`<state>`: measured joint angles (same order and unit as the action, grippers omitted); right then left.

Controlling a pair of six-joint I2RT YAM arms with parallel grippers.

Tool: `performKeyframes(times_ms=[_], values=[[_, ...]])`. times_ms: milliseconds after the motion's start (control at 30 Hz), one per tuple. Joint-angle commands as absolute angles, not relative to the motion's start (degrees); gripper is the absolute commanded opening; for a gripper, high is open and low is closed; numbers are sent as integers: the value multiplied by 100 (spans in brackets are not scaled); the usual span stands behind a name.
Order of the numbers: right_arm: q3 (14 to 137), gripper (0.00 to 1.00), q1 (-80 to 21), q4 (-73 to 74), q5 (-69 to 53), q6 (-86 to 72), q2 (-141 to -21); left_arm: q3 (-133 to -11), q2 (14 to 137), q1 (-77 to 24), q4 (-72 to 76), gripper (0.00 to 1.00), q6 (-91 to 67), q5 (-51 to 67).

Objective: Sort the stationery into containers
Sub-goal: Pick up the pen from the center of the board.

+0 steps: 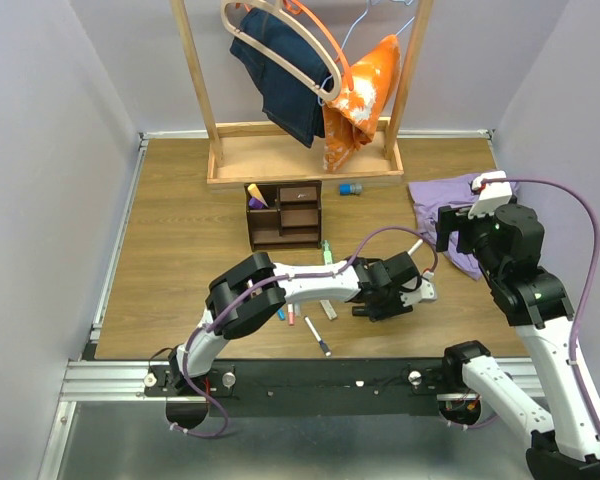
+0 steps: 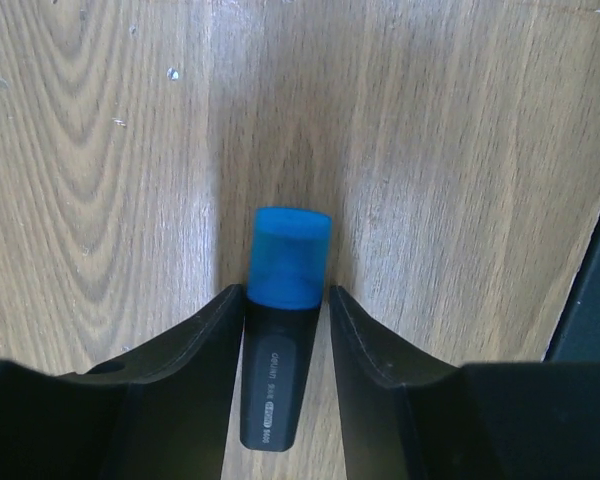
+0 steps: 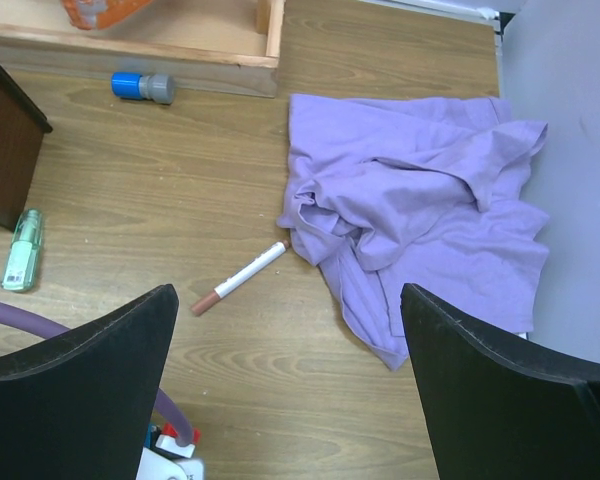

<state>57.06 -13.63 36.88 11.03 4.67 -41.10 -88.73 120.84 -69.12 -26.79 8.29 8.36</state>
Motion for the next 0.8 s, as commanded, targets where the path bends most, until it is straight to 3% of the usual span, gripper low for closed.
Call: performKeyframes(times_ms=[0,267,400,567,767], values=[[5590,100,-1292,3577,1046,369,-4043,-8886,12225,-6935,-2663,45,782,905],[5546,100,-1266,3533,1011,360,-4069,-8912,12243,-6908,-2681,27,809,975],[5625,100,-1248,3568,1019,387,-4139,-8965,12024,-6856,-2865,27,817,1002],[5950,100,-1231,3639,1028,501,-4350,-9140,10918,-6505,-3225,27,923,1107],[6205,100,-1231,3454,888,580,-4771,-9492,9898,-5442,-3296,27,1055,1205]])
